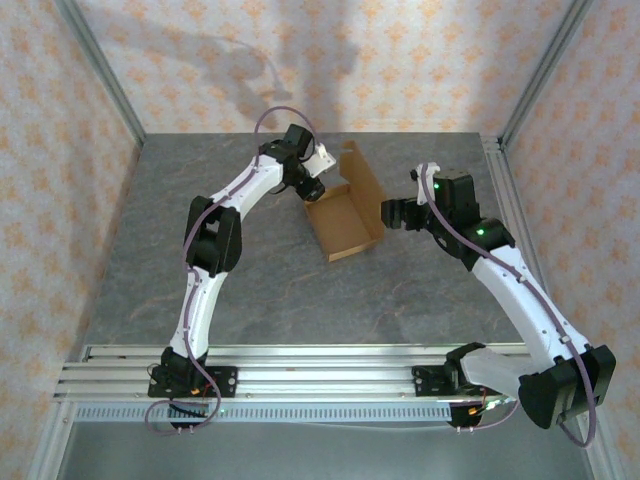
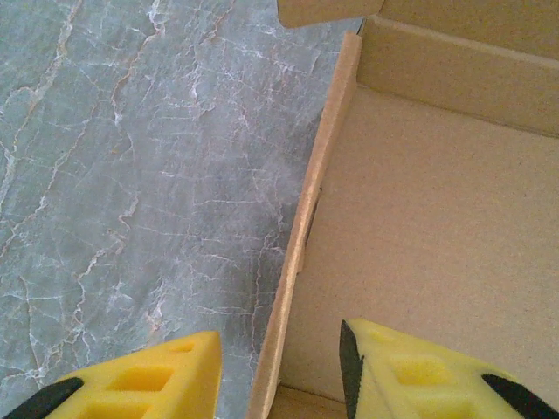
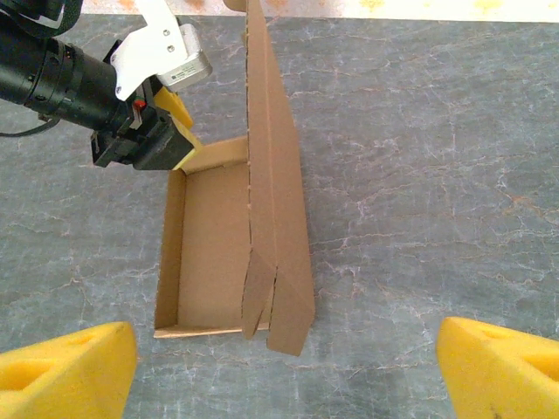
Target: Fold the paper box
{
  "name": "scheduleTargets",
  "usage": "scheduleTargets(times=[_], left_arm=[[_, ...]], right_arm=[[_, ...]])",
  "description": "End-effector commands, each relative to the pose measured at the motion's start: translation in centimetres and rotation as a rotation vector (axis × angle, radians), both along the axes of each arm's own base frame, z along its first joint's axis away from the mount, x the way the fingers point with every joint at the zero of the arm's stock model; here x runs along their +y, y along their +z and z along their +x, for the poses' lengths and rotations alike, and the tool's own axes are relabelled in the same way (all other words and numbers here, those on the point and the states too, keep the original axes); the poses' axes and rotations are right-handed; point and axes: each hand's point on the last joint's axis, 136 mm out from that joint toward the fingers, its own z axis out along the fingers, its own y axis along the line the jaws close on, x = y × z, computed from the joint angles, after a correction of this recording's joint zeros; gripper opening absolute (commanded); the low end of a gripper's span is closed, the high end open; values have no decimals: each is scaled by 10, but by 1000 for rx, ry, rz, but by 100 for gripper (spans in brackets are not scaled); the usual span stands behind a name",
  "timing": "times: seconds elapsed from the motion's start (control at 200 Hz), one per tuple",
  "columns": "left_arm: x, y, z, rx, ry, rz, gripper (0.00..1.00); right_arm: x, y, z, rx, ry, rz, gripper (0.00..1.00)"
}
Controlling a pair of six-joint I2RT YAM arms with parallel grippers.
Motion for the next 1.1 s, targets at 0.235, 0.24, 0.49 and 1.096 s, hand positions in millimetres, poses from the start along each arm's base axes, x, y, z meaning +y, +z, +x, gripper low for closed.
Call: scheduleTargets(times=[0.235,0.24,0.49,1.096], left_arm=[[0,-21,14,47,25,25,32],[0,-21,14,48,23,25,32],[2,-29,-1,102,4,54,25],[22,-16,-34,197,219,-32,41]], right_arm=[[0,11,3,-43,-6,24,88],[0,11,3,-42,-6,23,88],[-2,13,3,-54,-12,16,88],[-6,16,8,-63,-55,29,87]])
